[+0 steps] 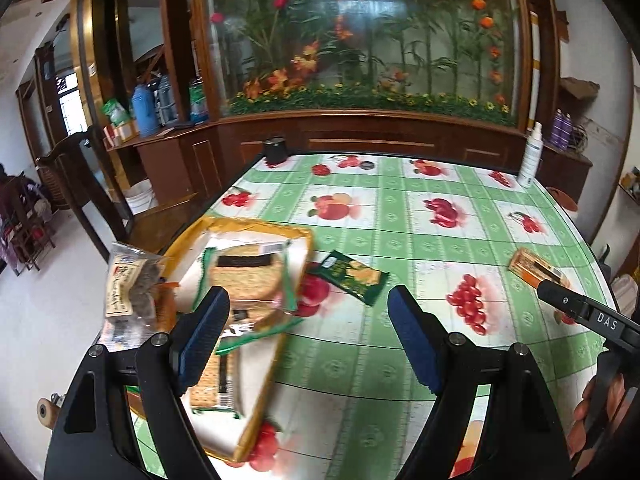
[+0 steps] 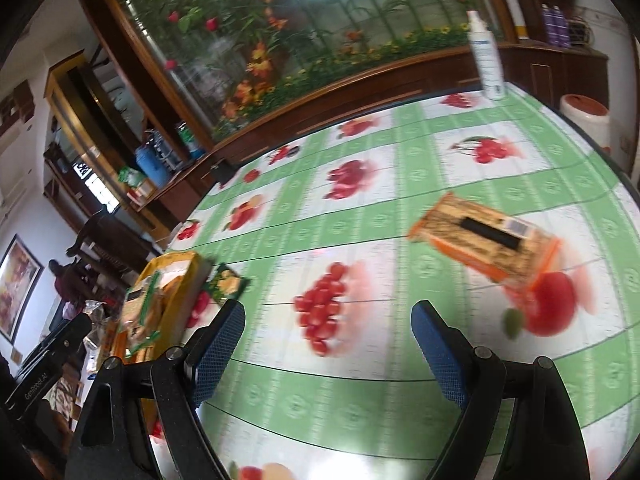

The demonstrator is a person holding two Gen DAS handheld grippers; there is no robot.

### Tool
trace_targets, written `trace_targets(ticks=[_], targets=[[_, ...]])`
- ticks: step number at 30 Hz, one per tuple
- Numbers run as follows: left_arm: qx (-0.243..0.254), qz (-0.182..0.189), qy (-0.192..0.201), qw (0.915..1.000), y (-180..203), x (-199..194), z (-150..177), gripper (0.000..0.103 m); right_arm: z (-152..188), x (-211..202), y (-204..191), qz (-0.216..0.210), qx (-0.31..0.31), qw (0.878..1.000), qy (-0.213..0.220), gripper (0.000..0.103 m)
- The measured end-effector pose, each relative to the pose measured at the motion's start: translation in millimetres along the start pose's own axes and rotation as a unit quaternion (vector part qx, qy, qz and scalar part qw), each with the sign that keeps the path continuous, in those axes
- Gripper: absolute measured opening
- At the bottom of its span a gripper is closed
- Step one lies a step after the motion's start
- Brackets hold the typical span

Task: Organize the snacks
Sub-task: 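Grasp the long orange-edged cracker pack with the right tool while the left tool approaches the green pack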

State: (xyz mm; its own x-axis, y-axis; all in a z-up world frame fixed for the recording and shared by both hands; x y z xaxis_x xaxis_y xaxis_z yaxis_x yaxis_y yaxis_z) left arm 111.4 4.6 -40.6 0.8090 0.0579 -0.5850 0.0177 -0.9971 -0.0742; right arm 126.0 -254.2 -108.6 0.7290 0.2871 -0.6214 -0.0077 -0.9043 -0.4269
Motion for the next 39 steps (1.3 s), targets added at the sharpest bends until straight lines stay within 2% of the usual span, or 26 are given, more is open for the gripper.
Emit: trace_targets(ticks=[2,13,27,29,32,36,39], targets=[[0.005,0.005,0.000,1.0000,8.6,-0.9,0.4,0.082,0.8,-4.7,13.6,0.011,0.006,1.000,0.002,0.093],[0.035,0.043,0.017,0.9983,49.9,-22.2,-4.2,0.082,7.4,-20.2,60.9,0.036,0.035,0.999,0.009,0.093],[0.043,0.061,0.014,0.9971,67.5,-25.0,-2.7,0.084,5.5,-22.0,68.4,0.037,0.040,0.998,0.011,0.093],[0.041,0.080,-0.007,0.9960,73.9,-18.0,3.9,0.088,5.7,-21.7,68.6,0.039,0.039,0.998,0.011,0.093],[0.038,0.119,-0.050,0.9909,89.5,-3.2,24.1,0.088,6.1,-22.1,72.4,0.042,0.040,0.998,0.011,0.093],[0.048,0.134,-0.079,0.9867,105.2,11.2,45.0,0.088,7.2,-23.2,74.1,0.046,0.040,0.998,0.010,0.093],[0.032,0.142,-0.096,0.9847,105.1,25.2,50.2,0.088,8.1,-24.6,73.9,0.053,0.036,0.998,0.011,0.093]])
Point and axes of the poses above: each gripper's, at about its wrist camera, not at the fingertips, and x roughly the way its jaws point, y to its right, z to its underside, the point moved 7 cm from there along x, roughly the way its jaws point, and after that the axes turned 2 degrees about -x, right-handed, at the moved point
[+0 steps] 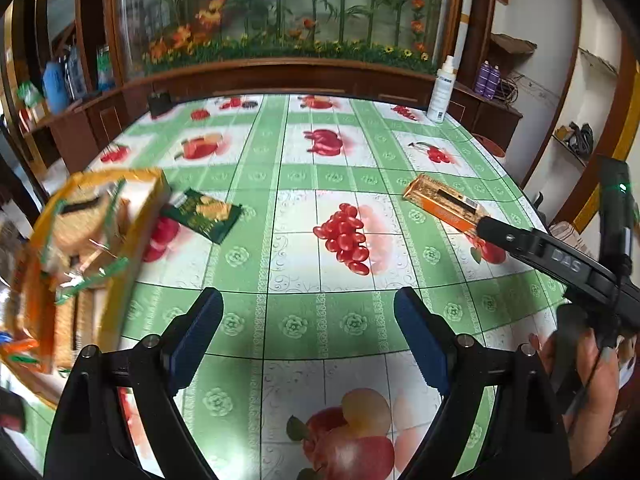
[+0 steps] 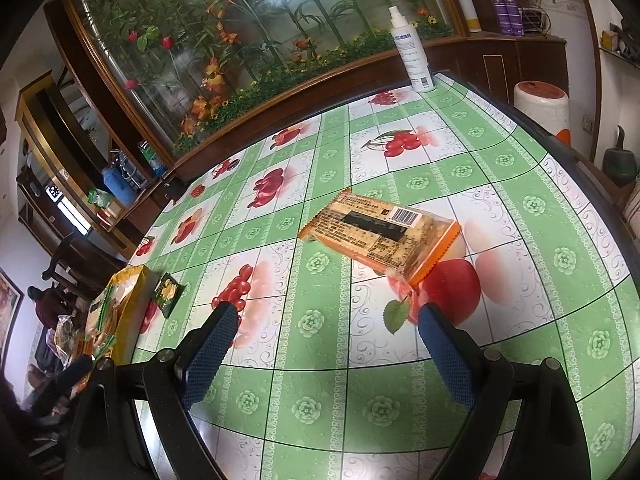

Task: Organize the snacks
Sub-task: 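Grasp the long orange-edged cracker pack with the right tool while the left tool approaches the green pack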

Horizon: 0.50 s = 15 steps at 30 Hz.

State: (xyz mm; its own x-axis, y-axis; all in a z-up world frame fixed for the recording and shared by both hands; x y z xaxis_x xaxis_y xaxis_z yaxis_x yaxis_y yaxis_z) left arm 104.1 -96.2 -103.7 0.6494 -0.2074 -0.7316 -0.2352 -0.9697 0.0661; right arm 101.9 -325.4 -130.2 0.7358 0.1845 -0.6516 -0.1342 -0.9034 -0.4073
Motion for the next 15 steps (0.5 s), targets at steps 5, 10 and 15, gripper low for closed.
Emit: trace_targets(ticks=[5,10,15], targets=[[-0.073,0.022,-0.030,0.9966,-28.1,33.0,-18.7,0.088,-2.8,1.1,1.5,0.008,-0.006,1.000,0.000,0.094],[-0.135,0.020,-0.058,0.9889,-55.1,69.6,-40.3,0.088,-19.8,14.1,-1.6,0.033,-0.045,0.998,0.003,0.094],[-0.164,-0.006,-0.067,0.9841,-71.6,94.4,-52.3,0.088,-37.4,36.1,-8.3,0.053,-0.102,0.993,-0.002,0.101]])
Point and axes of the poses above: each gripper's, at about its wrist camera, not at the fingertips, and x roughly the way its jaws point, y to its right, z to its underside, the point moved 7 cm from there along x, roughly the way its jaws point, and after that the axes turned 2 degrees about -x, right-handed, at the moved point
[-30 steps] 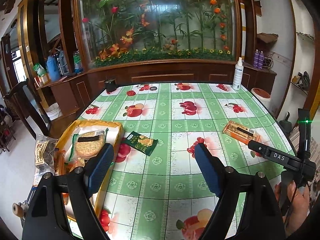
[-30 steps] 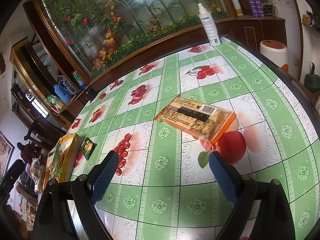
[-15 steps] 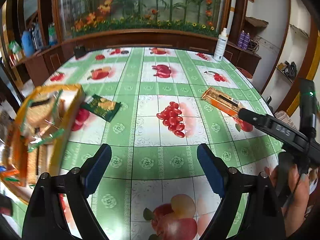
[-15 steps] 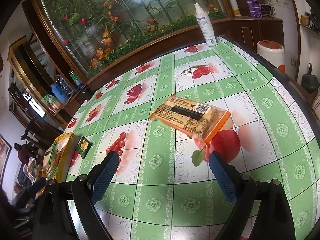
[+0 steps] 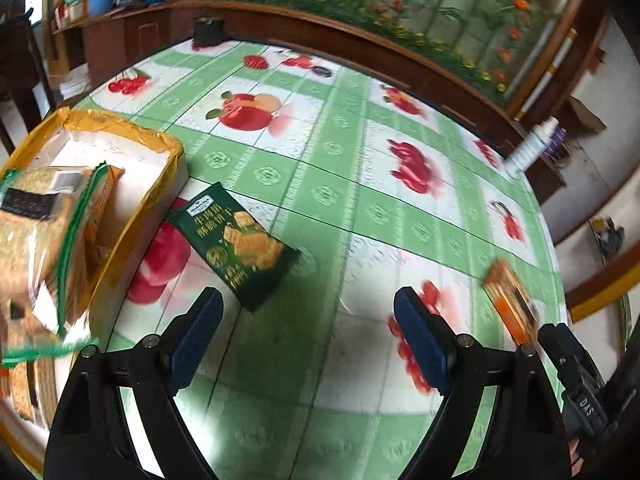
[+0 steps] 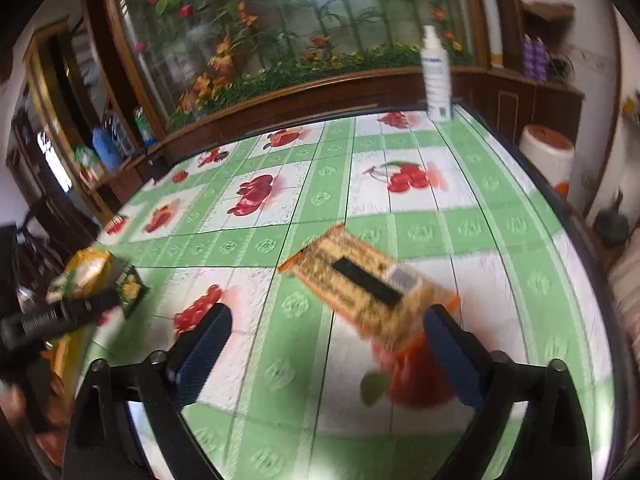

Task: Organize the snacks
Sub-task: 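Grasp the long orange-edged cracker pack with the right tool while the left tool approaches the green pack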

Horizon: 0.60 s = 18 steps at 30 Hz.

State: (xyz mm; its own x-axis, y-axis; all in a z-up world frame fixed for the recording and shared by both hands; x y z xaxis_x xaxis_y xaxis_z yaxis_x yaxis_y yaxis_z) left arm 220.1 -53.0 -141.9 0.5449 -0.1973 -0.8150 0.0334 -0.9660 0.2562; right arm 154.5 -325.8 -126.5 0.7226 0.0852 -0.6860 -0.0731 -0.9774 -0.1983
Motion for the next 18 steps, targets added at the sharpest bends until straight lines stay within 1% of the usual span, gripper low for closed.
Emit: trace_targets(ticks=[2,4,7,9,10,12,13,14,15,16,17,18], targets=[[-0.009,-0.008,-0.002,0.9999,-3.6,9.0,-5.3,0.088,-7.5,10.8,-1.3,0.005,-0.018,1.000,-0.003,0.101],[-0.017,-0.024,-0.004,0.9996,-7.6,19.2,-9.8,0.088,-14.0,22.8,-1.1,0.002,-0.024,1.000,-0.009,0.101],[-0.030,-0.036,-0.013,0.9988,-14.4,33.7,-16.6,0.088,-17.4,41.1,0.8,-0.010,-0.019,0.999,-0.028,0.101],[-0.030,-0.053,-0.016,0.9980,-19.0,42.6,-18.8,0.088,-13.7,50.7,1.9,-0.026,-0.009,0.999,-0.046,0.102],[-0.018,-0.064,-0.010,0.9977,-18.3,44.1,-20.5,0.088,-13.4,49.3,0.0,-0.023,-0.016,0.999,-0.038,0.102],[0.014,-0.089,-0.011,0.9959,-12.9,50.1,-20.9,0.088,-9.6,49.2,-4.4,-0.021,-0.028,0.999,-0.042,0.102],[0.041,-0.100,-0.012,0.9940,-6.8,53.2,-18.4,0.088,-5.8,48.2,-8.5,-0.017,-0.039,0.998,-0.044,0.102],[0.063,-0.105,-0.011,0.9924,-1.6,54.8,-15.8,0.088,-3.4,47.9,-11.8,-0.015,-0.049,0.998,-0.047,0.102],[0.081,-0.098,-0.008,0.9919,4.9,54.2,-12.0,0.088,1.0,47.3,-18.5,-0.009,-0.068,0.996,-0.053,0.100],[0.100,-0.092,-0.006,0.9907,11.2,53.3,-7.6,0.086,4.6,46.0,-24.1,-0.007,-0.081,0.995,-0.056,0.099],[0.114,-0.084,-0.003,0.9899,17.0,50.8,-4.5,0.076,8.0,44.7,-29.6,-0.007,-0.094,0.994,-0.059,0.096],[0.125,-0.076,-0.004,0.9892,22.0,48.2,-1.3,0.062,11.7,43.1,-35.0,-0.006,-0.105,0.993,-0.060,0.093]])
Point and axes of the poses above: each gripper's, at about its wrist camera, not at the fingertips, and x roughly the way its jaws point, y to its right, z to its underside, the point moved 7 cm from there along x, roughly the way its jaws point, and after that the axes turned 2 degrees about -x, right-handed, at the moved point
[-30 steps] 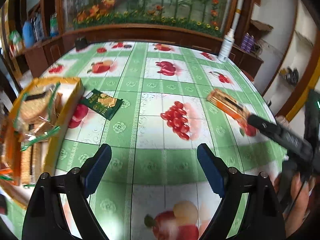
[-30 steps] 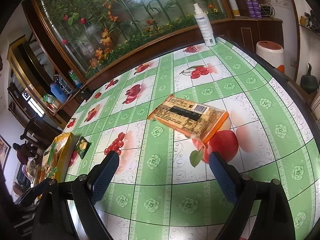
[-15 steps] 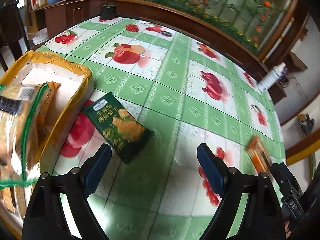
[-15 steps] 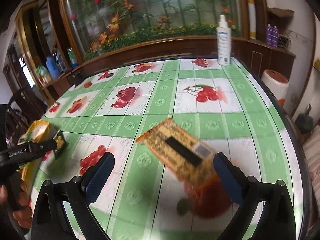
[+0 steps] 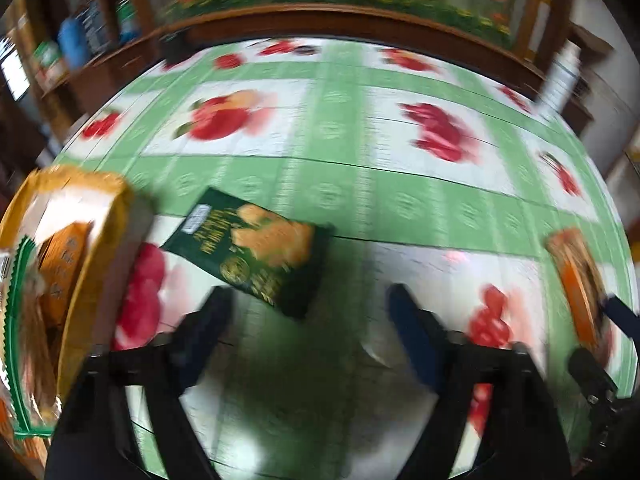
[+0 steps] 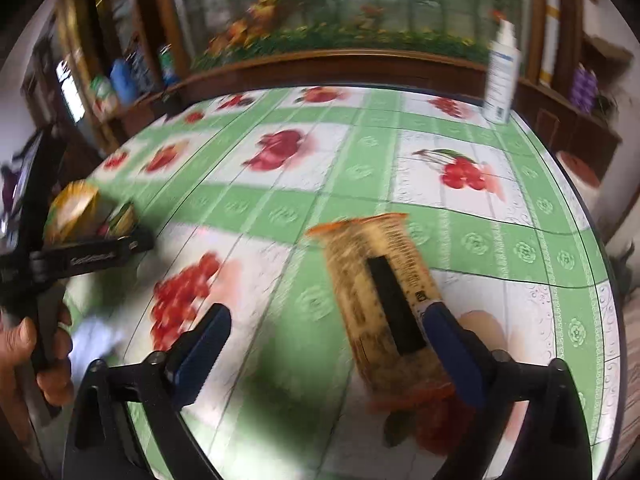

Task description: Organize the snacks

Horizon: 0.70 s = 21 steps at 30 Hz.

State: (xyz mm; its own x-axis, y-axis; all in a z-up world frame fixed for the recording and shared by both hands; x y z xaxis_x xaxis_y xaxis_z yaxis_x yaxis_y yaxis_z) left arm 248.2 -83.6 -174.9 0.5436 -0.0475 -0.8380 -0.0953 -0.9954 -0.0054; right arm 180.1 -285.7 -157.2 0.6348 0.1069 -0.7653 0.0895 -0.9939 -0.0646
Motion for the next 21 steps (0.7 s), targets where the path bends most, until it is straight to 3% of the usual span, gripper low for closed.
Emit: trace_targets(ticks=[2,4,8,10,14,17,21], targets=[[0.032,0.016,-0.003,0.9993,11.4,-7.5,5.1,0.046,4.6,-2.0,-9.6,0.008,-0.021,1.000,-0.004,0.087],[0.042,0.029,-0.012,0.9986,15.1,-12.3,8.5,0.043,6.9,-6.0,-15.6,0.003,-0.026,1.000,-0.004,0.086],[-0.018,0.035,-0.014,0.9991,-10.7,-15.5,4.5,0.043,3.5,-18.8,-11.7,0.014,-0.017,1.000,0.019,0.088],[-0.040,0.044,-0.018,0.9981,-19.2,-15.4,2.0,0.048,-0.6,-25.9,-7.0,0.014,-0.005,0.999,0.029,0.090],[-0.083,0.046,-0.025,0.9952,-32.8,-10.9,-5.9,0.072,-10.8,-30.6,-2.6,0.027,-0.002,0.999,0.042,0.100],[-0.121,0.038,-0.040,0.9911,-42.7,3.7,-17.4,0.072,-18.3,-24.3,5.9,0.050,0.009,0.998,0.046,0.101],[-0.127,0.000,-0.044,0.9910,-48.3,15.3,-29.6,0.075,-24.0,-5.4,19.2,0.015,0.056,0.998,0.030,0.101]])
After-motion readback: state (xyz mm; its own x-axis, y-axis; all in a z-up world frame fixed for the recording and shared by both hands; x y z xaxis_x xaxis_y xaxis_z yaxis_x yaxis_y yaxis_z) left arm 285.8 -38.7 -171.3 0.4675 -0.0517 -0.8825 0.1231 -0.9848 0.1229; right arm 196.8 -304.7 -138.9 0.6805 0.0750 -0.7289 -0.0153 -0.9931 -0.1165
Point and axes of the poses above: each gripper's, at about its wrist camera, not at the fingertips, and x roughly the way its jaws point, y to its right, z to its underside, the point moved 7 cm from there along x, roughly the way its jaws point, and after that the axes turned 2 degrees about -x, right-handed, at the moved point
